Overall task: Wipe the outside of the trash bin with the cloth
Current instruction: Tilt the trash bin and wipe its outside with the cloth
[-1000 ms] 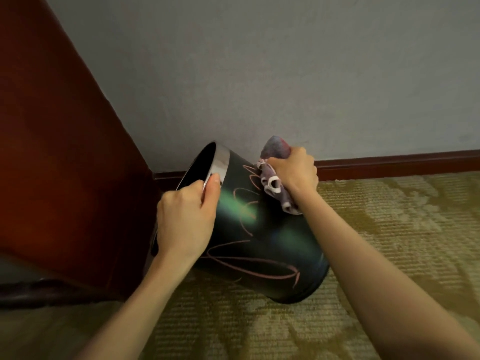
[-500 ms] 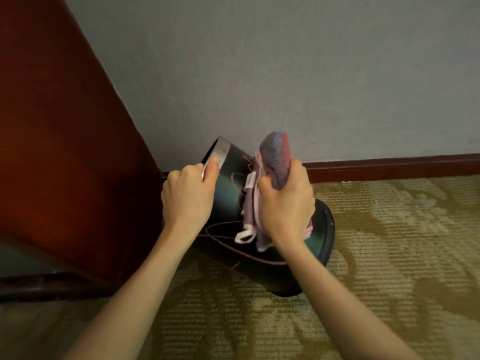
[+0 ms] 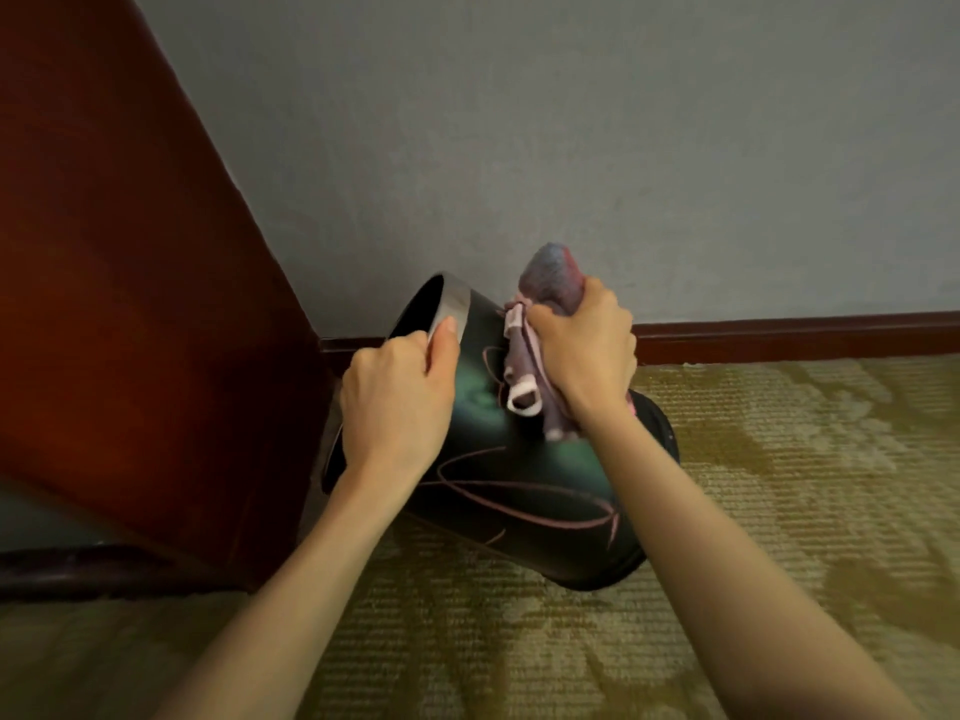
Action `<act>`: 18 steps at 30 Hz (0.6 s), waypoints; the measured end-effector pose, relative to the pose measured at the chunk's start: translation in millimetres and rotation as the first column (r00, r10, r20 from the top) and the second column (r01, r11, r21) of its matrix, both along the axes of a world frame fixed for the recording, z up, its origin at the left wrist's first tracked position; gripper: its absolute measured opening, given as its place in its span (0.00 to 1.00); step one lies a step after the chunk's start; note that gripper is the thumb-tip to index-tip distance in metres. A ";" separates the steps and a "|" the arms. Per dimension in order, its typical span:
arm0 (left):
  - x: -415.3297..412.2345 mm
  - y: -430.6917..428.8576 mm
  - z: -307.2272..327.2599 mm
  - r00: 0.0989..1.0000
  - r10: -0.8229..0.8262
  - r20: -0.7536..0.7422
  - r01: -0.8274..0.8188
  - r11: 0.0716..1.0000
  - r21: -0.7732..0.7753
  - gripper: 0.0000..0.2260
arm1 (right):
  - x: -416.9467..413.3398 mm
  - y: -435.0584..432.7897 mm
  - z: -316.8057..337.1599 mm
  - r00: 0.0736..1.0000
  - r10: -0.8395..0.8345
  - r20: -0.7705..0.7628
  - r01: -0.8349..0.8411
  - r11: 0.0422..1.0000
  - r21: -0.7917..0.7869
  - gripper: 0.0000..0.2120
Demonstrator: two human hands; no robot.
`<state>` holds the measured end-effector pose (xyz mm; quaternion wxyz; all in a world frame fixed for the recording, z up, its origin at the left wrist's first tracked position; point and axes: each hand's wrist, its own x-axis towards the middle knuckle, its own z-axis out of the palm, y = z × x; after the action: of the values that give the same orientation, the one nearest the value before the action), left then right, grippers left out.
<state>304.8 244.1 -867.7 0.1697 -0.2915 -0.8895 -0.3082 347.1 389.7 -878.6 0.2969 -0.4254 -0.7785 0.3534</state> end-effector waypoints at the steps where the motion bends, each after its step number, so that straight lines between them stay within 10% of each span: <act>1: 3.1 -0.2 0.0 1.000 0.004 0.005 -0.004 1.000 0.008 0.23 | -5.1 6.7 0.4 0.999 0.017 0.027 -0.016 0.999 -0.035 0.13; 10: 16.2 1.5 4.8 0.999 0.002 0.033 -0.003 1.000 0.010 0.22 | -25.3 34.4 -0.7 0.982 0.039 0.183 -0.014 0.990 -0.139 0.18; 18: -5.4 6.0 7.2 0.992 0.062 0.112 -0.059 0.998 -0.032 0.23 | 8.2 -23.4 -2.1 0.994 -0.030 -0.104 0.043 0.990 0.133 0.16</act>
<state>299.4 250.1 -860.5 0.1240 -0.2489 -0.9105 -0.3062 355.3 366.3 -880.7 0.3705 -0.4000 -0.7766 0.3157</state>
